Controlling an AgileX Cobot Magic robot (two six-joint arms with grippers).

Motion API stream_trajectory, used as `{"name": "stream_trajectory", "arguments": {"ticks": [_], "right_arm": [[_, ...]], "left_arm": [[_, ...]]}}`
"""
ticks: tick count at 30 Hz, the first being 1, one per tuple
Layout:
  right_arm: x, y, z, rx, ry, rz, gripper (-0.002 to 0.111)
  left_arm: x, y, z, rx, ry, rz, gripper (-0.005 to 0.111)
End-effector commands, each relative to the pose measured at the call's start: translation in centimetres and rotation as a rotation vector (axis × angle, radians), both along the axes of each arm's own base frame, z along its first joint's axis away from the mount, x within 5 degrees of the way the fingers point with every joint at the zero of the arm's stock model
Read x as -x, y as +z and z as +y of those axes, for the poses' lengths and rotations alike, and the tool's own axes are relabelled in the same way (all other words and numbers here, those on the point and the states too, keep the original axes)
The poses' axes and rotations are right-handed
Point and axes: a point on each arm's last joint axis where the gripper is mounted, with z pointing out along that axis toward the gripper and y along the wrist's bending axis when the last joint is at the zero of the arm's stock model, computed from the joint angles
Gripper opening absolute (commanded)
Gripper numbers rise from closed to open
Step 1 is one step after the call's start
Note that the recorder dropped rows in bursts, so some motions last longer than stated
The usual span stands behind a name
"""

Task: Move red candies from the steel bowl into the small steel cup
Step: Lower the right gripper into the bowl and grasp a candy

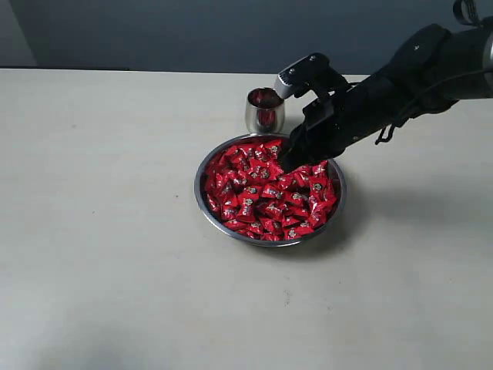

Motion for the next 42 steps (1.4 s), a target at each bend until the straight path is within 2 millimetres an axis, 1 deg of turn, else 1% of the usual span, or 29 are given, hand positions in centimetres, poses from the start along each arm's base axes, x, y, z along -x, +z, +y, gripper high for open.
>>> {"name": "stream_trajectory", "arguments": {"ticks": [1,3,12,20,26,28,29,33,35,37,38,39,42], "right_arm": [[-0.5,-1.0,0.6,-0.007,0.033,0.052,0.037],[-0.8,-1.3,0.8,-0.021,0.017,0.065,0.041],[-1.9,-2.5,1.5,-0.045,-0.020,0.093,0.040],[-2.3,-3.4,1.4,-0.034,-0.056,0.082,0.040],[-2.5,-3.9,1.8,-0.057,-0.061,0.111,0.040],[-2.7,-4.3,2.1,-0.061,-0.049,0.132,0.040],[-2.8,-4.9,2.0,-0.051,-0.059,0.132,0.040],[-3.1,-5.3,1.9,-0.042,-0.076,0.118,0.040],[-3.1,-5.4,1.9,-0.040,-0.078,0.120,0.036],[-3.1,-5.5,1.9,-0.040,-0.078,0.121,0.019],[-3.1,-5.4,2.0,-0.045,-0.083,0.123,0.006],[-3.1,-5.4,2.0,-0.050,-0.088,0.126,0.000],[-3.1,-5.3,2.0,-0.052,-0.088,0.121,0.000]], "left_arm": [[0.0,0.4,0.0,-0.003,-0.005,-0.018,0.000],[0.0,0.4,0.0,-0.003,-0.005,-0.018,0.000],[0.0,0.4,0.0,-0.003,-0.005,-0.018,0.000],[0.0,0.4,0.0,-0.003,-0.005,-0.018,0.000],[0.0,0.4,0.0,-0.003,-0.005,-0.018,0.000],[0.0,0.4,0.0,-0.003,-0.005,-0.018,0.000],[0.0,0.4,0.0,-0.003,-0.005,-0.018,0.000],[0.0,0.4,0.0,-0.003,-0.005,-0.018,0.000],[0.0,0.4,0.0,-0.003,-0.005,-0.018,0.000],[0.0,0.4,0.0,-0.003,-0.005,-0.018,0.000],[0.0,0.4,0.0,-0.003,-0.005,-0.018,0.000],[0.0,0.4,0.0,-0.003,-0.005,-0.018,0.000],[0.0,0.4,0.0,-0.003,-0.005,-0.018,0.000]]}}
